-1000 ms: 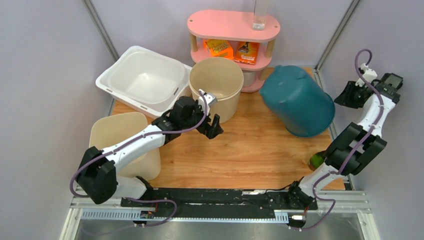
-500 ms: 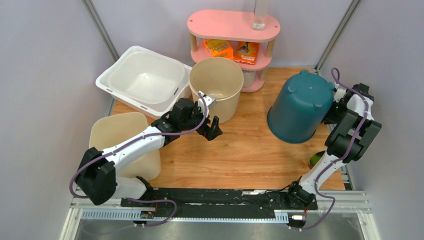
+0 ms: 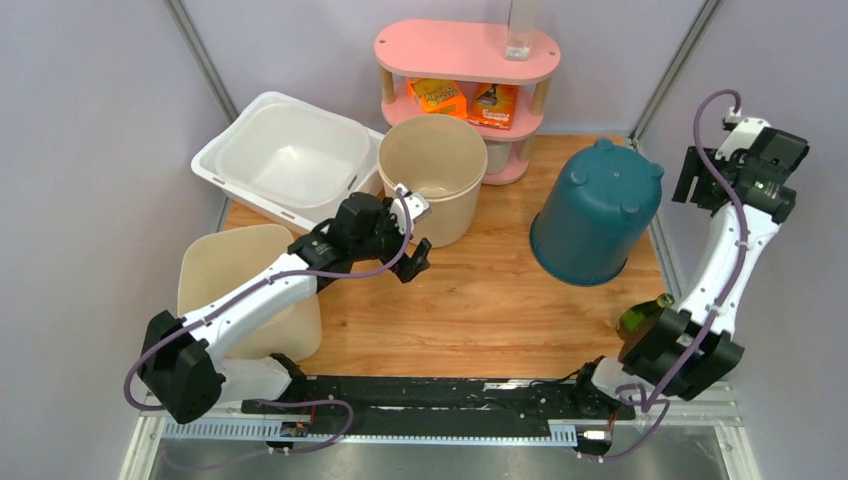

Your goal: Turn the large container upside down

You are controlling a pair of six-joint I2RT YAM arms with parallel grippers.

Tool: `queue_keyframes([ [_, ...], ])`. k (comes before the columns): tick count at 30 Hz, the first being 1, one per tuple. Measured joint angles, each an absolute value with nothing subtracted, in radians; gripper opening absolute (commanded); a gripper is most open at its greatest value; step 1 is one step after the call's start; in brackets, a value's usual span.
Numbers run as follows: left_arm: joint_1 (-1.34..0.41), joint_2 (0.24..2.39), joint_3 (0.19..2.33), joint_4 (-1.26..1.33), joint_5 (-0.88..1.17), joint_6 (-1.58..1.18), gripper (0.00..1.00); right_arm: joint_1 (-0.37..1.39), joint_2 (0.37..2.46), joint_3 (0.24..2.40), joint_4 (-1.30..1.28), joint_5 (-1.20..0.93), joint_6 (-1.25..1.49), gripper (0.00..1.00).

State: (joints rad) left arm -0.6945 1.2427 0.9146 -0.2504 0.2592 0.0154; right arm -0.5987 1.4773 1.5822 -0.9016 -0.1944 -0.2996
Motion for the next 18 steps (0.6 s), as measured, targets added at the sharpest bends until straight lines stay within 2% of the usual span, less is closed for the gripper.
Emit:
queue_keyframes([
  [5, -0.704, 1.235, 1.104, -0.393, 0.219, 0.186, 1.0, -0.599, 1.304, 1.633, -0.905, -0.229, -0.302, 0.77],
  [10, -0.734, 1.28, 1.395, -0.514, 0.157, 0.355, 1.0, -0.552, 1.131, 1.587, -0.901, -0.393, -0.408, 0.77],
  [14, -0.752, 1.445, 1.652, -0.642, 0.105, 0.442, 1.0, -0.308, 1.007, 1.501, -0.928, -0.424, -0.491, 0.77],
  [18, -0.759, 1.628, 1.802, -0.758, 0.094, 0.494, 1.0, -0.094, 0.988, 1.464, -0.962, -0.392, -0.532, 0.77],
])
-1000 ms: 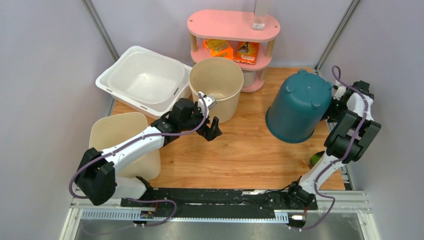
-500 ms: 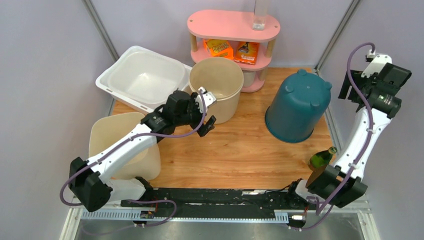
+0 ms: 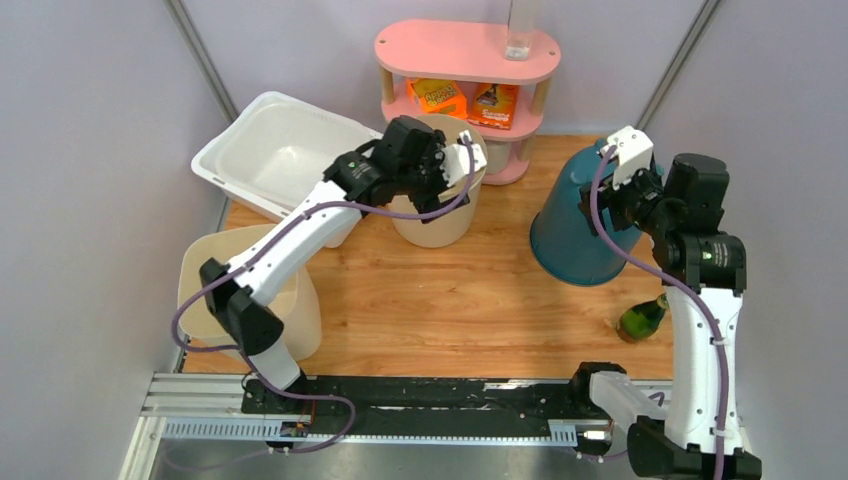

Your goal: Turn the large container upside down

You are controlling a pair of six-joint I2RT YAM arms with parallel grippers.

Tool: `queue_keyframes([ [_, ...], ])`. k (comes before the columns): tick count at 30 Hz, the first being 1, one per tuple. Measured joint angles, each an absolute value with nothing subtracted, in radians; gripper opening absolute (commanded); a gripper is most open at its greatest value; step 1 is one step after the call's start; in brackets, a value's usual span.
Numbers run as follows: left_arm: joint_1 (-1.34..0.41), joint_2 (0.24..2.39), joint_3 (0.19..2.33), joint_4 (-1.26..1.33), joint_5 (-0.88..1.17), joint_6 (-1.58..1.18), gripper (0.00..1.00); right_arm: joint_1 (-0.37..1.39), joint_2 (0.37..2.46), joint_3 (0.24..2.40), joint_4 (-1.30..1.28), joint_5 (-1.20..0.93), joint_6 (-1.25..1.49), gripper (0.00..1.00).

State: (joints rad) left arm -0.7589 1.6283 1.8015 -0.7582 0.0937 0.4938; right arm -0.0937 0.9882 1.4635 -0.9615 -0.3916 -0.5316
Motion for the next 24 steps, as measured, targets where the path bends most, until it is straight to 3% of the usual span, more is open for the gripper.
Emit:
queue_keyframes([
  [4, -0.764, 1.73, 1.816, -0.857, 0.088, 0.524, 0.98, -0.043, 1.025, 1.449, -0.976, -0.356, -0.53, 0.75],
  [7, -0.771, 1.79, 1.83, -0.92, 0.073, 0.526, 0.82, 0.0, 1.032, 1.402, -0.973, -0.334, -0.518, 0.74],
  [12, -0.773, 1.859, 1.883, -0.95, 0.051, 0.519, 0.66, 0.115, 1.003, 1.21, -0.903, -0.192, -0.523, 0.78],
  [16, -0.78, 1.862, 1.907, -0.951, 0.04, 0.53, 0.49, 0.123, 1.017, 1.078, -0.812, -0.038, -0.561, 0.78],
  [18, -0.787, 1.863, 1.919, -0.956, 0.038, 0.54, 0.3, 0.12, 1.041, 1.05, -0.761, 0.031, -0.576, 0.78],
  [21, -0.797, 1.865, 1.945, -0.972, 0.039, 0.554, 0.21, 0.092, 1.088, 1.029, -0.672, 0.11, -0.59, 0.78],
  [24, -0.799, 1.865, 1.954, -0.993, 0.059, 0.553, 0.03, 0.054, 1.142, 1.036, -0.604, 0.151, -0.582, 0.78],
])
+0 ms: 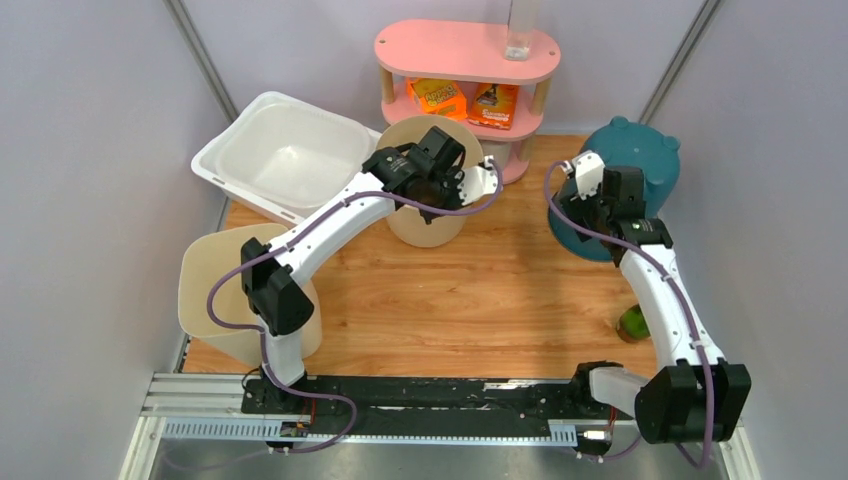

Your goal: Turn the large container upside down

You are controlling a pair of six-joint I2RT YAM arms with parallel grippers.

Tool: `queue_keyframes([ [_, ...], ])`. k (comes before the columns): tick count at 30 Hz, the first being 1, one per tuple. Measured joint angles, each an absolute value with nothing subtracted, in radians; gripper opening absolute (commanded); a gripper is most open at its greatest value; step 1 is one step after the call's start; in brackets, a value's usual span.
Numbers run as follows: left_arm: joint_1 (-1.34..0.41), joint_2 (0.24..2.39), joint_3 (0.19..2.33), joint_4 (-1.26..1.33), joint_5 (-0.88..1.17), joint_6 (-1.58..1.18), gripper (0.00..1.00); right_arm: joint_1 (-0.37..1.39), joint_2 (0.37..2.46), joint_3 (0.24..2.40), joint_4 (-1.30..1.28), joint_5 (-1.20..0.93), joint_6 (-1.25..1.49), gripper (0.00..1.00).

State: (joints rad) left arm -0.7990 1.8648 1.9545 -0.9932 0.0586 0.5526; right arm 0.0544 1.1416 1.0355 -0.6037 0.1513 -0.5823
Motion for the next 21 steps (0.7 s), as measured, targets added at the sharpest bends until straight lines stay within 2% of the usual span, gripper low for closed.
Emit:
queue_keyframes([
  [5, -0.799, 1.865, 1.974, -1.053, 0.101, 0.529, 0.0, 0.036, 1.184, 1.123, -0.603, 0.11, -0.511, 0.79],
  [10, -0.797, 1.827, 2.025, -1.059, 0.212, 0.459, 0.0, 0.036, 1.182, 1.214, -0.613, -0.055, -0.408, 0.78],
  [16, -0.78, 1.632, 1.999, -0.97, 0.389, 0.316, 0.0, 0.036, 1.212, 1.202, -0.653, -0.182, -0.282, 0.78],
  [21, -0.646, 1.446, 1.888, -0.755, 0.66, 0.072, 0.0, 0.031, 1.269, 1.153, -0.677, -0.241, -0.193, 0.77],
])
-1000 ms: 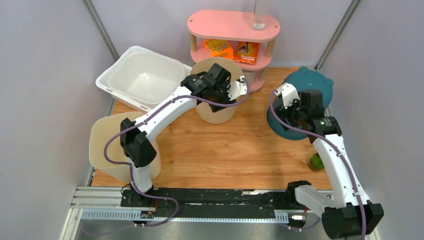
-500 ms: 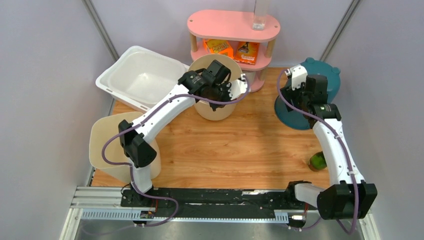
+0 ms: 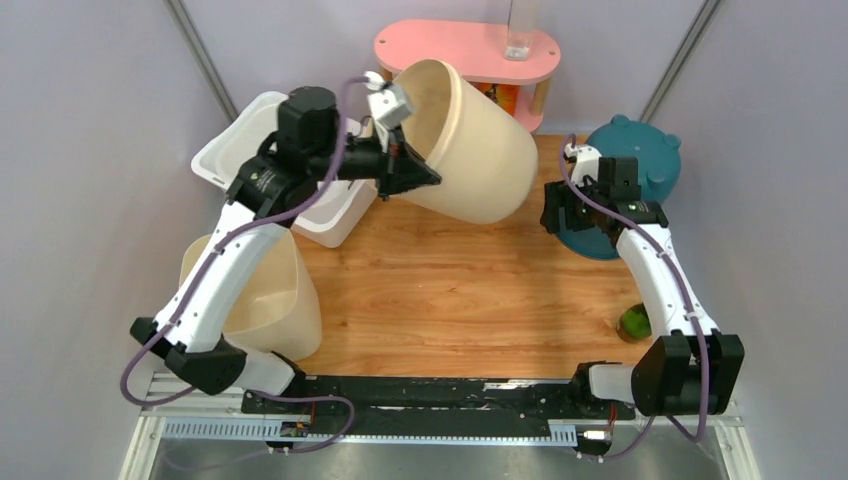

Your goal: Turn the large container upside down

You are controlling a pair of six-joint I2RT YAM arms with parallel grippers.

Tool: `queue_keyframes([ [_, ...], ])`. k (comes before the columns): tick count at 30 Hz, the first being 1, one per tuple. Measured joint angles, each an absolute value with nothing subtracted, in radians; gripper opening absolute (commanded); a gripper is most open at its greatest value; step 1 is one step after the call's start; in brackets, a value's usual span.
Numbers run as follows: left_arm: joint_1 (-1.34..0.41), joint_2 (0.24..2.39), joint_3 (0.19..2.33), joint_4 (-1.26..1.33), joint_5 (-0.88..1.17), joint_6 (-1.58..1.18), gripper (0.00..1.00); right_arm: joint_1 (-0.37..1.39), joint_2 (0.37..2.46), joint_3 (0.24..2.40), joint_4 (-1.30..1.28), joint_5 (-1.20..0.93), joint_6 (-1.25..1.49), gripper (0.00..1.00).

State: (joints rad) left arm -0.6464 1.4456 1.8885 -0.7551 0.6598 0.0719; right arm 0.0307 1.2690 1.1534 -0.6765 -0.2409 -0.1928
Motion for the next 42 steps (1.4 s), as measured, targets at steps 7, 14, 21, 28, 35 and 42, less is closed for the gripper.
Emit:
queue_keyframes([
  [7, -0.468, 1.385, 1.561, -0.091, 1.113, -0.546, 0.0, 0.017, 1.338, 1.11, -0.675, -0.409, -0.113, 0.76],
  [14, -0.444, 1.459, 1.427, 0.268, 1.282, -0.893, 0.0, -0.001, 1.406, 1.082, -0.66, -0.528, -0.056, 0.76],
  [21, -0.44, 1.475, 1.499, 0.083, 1.365, -0.837, 0.0, -0.035, 1.472, 1.068, -0.615, -0.61, -0.009, 0.73],
  [28, -0.475, 1.447, 1.461, -0.152, 1.527, -0.82, 0.0, -0.06, 1.479, 1.1, -0.534, -0.612, 0.035, 0.71],
  [35, -0.469, 1.46, 1.404, -0.138, 1.537, -0.813, 0.0, 0.043, 1.451, 1.042, -0.488, -0.698, 0.084, 0.68],
  [42, -0.471, 1.594, 1.37, -0.091, 1.565, -0.801, 0.2, 0.133, 1.368, 0.885, -0.484, -0.808, 0.166, 0.65],
])
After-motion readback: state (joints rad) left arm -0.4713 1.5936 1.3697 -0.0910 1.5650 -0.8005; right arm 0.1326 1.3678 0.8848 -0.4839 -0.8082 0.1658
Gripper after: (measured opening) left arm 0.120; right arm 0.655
